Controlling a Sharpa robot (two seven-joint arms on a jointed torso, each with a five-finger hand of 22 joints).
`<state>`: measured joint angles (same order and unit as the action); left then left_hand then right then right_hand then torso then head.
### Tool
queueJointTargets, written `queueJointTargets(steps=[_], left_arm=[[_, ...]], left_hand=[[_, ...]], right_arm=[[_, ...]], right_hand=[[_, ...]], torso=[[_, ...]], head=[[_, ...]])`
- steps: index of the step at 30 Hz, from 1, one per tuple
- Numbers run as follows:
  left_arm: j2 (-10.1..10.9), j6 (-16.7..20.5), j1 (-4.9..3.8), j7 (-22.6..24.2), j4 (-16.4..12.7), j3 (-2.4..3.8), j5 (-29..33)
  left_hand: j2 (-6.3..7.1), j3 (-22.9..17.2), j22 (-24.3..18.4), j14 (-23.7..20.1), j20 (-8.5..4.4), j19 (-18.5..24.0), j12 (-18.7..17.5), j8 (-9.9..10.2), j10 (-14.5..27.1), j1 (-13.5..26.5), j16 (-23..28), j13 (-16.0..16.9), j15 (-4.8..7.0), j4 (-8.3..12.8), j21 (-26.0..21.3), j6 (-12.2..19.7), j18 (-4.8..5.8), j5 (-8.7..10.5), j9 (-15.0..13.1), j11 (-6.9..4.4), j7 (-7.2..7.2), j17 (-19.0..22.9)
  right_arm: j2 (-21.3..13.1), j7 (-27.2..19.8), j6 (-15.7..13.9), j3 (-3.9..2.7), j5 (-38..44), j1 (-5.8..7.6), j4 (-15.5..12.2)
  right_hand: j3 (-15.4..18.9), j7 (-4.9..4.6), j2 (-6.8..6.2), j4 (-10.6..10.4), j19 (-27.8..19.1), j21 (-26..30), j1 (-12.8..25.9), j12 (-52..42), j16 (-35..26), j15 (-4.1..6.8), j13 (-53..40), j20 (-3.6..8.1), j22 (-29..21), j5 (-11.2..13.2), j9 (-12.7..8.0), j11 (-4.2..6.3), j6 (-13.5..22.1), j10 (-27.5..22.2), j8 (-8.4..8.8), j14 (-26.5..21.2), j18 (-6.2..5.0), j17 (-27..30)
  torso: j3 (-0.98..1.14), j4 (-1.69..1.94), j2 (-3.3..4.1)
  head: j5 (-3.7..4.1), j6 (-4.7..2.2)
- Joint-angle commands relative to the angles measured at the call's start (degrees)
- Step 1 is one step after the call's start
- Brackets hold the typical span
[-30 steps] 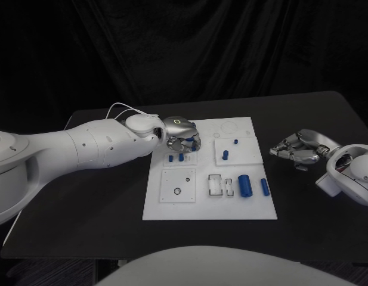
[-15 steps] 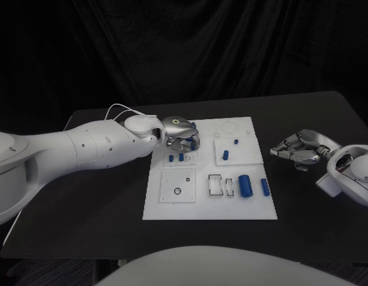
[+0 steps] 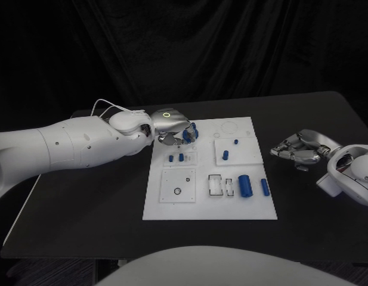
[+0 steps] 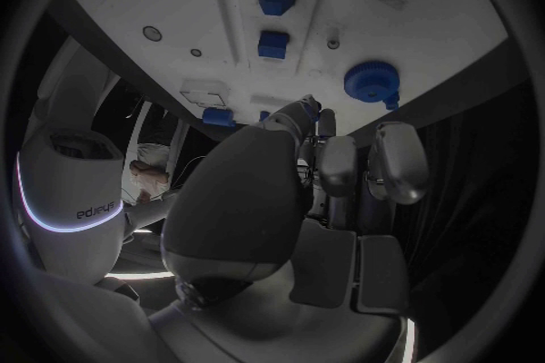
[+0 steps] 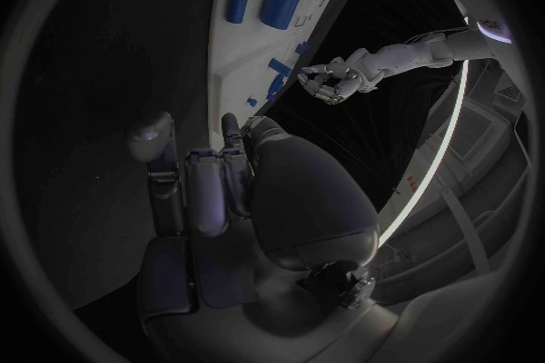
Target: Assemble the parts on the task board
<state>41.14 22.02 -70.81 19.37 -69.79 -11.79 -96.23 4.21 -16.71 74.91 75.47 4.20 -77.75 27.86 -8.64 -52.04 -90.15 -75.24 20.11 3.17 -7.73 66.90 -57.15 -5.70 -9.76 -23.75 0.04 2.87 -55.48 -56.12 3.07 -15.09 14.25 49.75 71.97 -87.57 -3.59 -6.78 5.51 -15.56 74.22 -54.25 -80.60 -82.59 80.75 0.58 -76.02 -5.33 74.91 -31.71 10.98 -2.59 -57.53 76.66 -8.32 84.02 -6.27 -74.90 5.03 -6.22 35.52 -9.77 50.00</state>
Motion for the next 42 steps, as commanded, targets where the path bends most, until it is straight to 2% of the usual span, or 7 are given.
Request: queueJointTargets(steps=[1,5,9,17,23,29,42], left_arm=[[1.5,2.5,-0.62,-2.0,-1.8,0.01,0.0],[2.9,0.9,-1.00,-3.1,-2.7,-0.08,0.0],[3.4,-1.6,-0.84,-4.2,-2.3,-0.22,0.0],[2.3,-3.7,0.24,-4.7,0.1,-0.29,0.0],[1.2,-4.2,0.62,-4.7,1.5,-0.30,0.0],[0.3,-4.9,0.85,-4.6,2.6,-0.30,0.0],[-0.7,-6.0,1.42,-4.6,3.3,-0.30,0.0]], left_hand=[[0.06,-0.1,8.6,0.3,-0.03,-0.3,0.2,-0.1,-0.3,0.6,0.2,0.1,0.20,0.0,0.1,-0.4,0.80,0.21,0.1,0.02,-0.01,0.1],[0.11,-0.2,8.6,0.2,-0.04,-0.2,0.1,-0.1,-0.2,0.7,0.3,0.0,0.20,-0.1,0.0,-0.3,0.77,0.24,0.1,0.03,-0.03,0.3],[0.05,-0.3,8.7,0.2,-0.05,-0.5,-0.1,0.0,-0.1,0.8,0.4,-0.1,0.19,-0.2,0.4,-0.3,0.86,0.32,0.1,0.05,0.00,0.4],[0.27,-0.3,9.1,0.5,-0.17,-1.1,-0.4,-0.3,-0.4,1.1,0.5,-0.2,0.14,-0.3,1.6,-0.8,1.09,0.61,0.2,0.33,0.33,0.5],[0.31,-0.4,9.3,0.8,-0.20,-1.6,-0.4,-0.2,-0.6,1.2,0.3,-0.3,0.12,-0.3,2.4,-0.8,1.27,0.66,0.2,0.34,0.34,0.0],[0.31,-0.4,9.6,0.9,-0.21,-2.1,-0.5,-0.2,-0.8,1.3,0.3,-0.3,0.12,-0.4,3.4,-0.7,1.50,0.70,0.3,0.35,0.36,0.0],[0.31,-0.5,9.6,1.0,-0.22,-2.1,-0.5,-0.1,-0.9,1.3,0.3,-0.3,0.11,-0.4,3.5,-0.7,1.50,0.77,0.3,0.36,0.37,0.0]], right_arm=[[0.1,0.9,0.6,-0.04,0.1,-0.14,0.1],[0.2,0.8,0.6,-0.04,0.1,-0.14,0.1],[0.3,0.7,0.8,-0.04,0.1,-0.15,0.2],[0.3,0.6,0.9,-0.04,0.1,-0.30,0.3],[0.3,0.6,1.1,-0.04,0.1,-0.40,0.3],[0.3,0.6,1.2,-0.04,0.1,-0.43,0.2],[0.0,0.6,1.1,-0.04,0.1,-0.44,0.0]], right_hand=[[-0.3,0.12,0.13,-0.1,-0.3,0.3,-0.5,0.1,-0.3,0.41,0.7,0.04,5.9,-0.2,-0.1,0.14,-0.3,-0.4,0.20,0.3,-0.63,-6.8],[-0.4,0.13,0.18,-0.1,-0.3,0.4,-0.6,0.2,-0.4,0.41,0.7,0.04,5.9,-0.2,-0.1,0.14,-0.3,-0.5,0.20,0.3,-0.64,-6.8],[-0.5,0.13,0.20,-0.1,-0.3,0.4,-0.6,0.2,-0.4,0.41,0.7,0.04,5.9,-0.2,-0.1,0.15,-0.3,-0.5,0.20,0.3,-0.64,-6.8],[-0.5,0.13,0.22,0.0,-0.3,0.5,-0.7,0.2,-0.5,0.41,0.8,0.04,5.8,-0.2,-0.1,0.15,-0.3,-0.5,0.20,0.3,-0.67,-6.7],[-0.6,0.13,0.25,0.0,-0.5,0.8,-0.8,0.3,-0.6,0.42,0.9,0.05,5.8,-0.2,-0.1,0.15,-0.3,-0.7,0.21,0.2,-0.72,-6.6],[-0.7,0.12,0.26,0.0,-0.6,1.2,-0.8,0.5,-0.9,0.42,1.2,0.05,5.7,-0.1,-0.1,0.15,-0.3,-1.0,0.21,0.0,-0.79,-6.3],[-0.8,0.10,0.25,0.0,-0.9,1.8,-0.8,0.7,-1.2,0.41,1.6,0.05,5.5,-0.1,-0.1,0.13,-0.2,-1.4,0.22,-0.2,-0.89,-6.0]], torso=[[0.08,0.09,-0.18],[0.18,0.10,-0.19],[0.19,0.21,-0.09],[0.17,0.17,-0.14],[-0.15,0.27,0.05],[-0.27,0.31,0.11],[-0.12,0.36,0.13]], head=[[-0.11,0.00],[-0.24,0.00],[-0.32,0.00],[-0.29,0.00],[-0.18,0.00],[-0.21,0.00],[0.10,0.00]])
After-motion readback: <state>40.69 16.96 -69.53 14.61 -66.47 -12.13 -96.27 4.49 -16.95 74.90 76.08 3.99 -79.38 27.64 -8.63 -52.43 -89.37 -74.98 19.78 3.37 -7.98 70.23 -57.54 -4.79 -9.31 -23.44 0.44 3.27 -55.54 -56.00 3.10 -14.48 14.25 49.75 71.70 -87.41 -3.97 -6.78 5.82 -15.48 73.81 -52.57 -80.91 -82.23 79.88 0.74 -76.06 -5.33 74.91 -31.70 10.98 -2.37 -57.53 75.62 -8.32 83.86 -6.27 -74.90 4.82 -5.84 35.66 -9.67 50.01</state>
